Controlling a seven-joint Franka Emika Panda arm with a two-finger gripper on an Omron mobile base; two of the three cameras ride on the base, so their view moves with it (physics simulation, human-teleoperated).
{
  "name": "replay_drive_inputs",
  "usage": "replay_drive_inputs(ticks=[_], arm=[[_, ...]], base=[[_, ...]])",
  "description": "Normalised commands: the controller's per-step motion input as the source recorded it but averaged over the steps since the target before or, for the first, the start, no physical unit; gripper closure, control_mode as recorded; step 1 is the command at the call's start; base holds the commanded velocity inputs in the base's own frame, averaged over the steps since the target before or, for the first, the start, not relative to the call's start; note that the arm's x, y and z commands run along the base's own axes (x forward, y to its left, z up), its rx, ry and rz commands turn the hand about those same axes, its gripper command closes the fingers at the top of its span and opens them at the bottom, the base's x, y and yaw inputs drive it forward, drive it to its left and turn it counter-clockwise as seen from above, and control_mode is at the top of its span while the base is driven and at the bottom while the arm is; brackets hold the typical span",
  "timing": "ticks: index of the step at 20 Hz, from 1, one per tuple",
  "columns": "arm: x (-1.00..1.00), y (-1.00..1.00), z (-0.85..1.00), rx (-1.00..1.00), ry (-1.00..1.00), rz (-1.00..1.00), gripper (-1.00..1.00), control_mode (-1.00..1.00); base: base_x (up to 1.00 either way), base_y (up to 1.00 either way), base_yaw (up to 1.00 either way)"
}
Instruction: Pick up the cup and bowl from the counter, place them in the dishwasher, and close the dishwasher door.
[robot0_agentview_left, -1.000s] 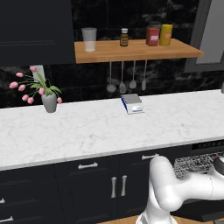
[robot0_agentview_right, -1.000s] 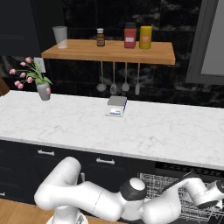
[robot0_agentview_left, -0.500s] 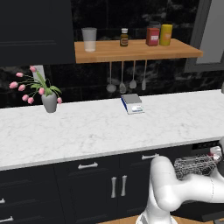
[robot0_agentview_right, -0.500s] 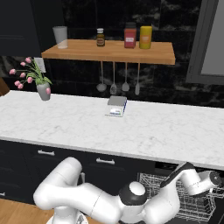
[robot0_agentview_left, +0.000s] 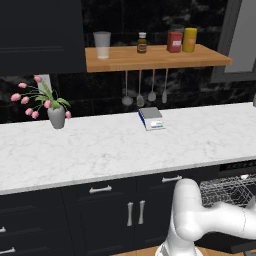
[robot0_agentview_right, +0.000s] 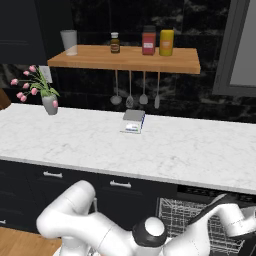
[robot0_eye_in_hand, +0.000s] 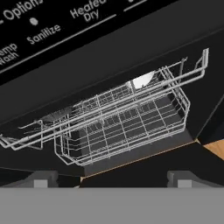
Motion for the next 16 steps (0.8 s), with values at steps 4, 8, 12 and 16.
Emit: replay_drive_inputs(ticks=[4,8,12,16], arm=[[-1.00,-0.42,1.00,0.03,0.00,-0.02,-1.00,-1.00],[-1.00,-0.04,0.94,-0.01,-0.03,0.02,-1.00,-1.00],[-1.00,0.18,0.52,-0.37,0.08,0.38,-1.00,-1.00],[-0.96,0.31,0.11,-0.53,0.21,0.65,-1.00,-1.00]], base=[[0.00,0.00,0.00],[0.00,0.00,0.00],[0.00,0.00,0.00],[0.00,0.00,0.00]])
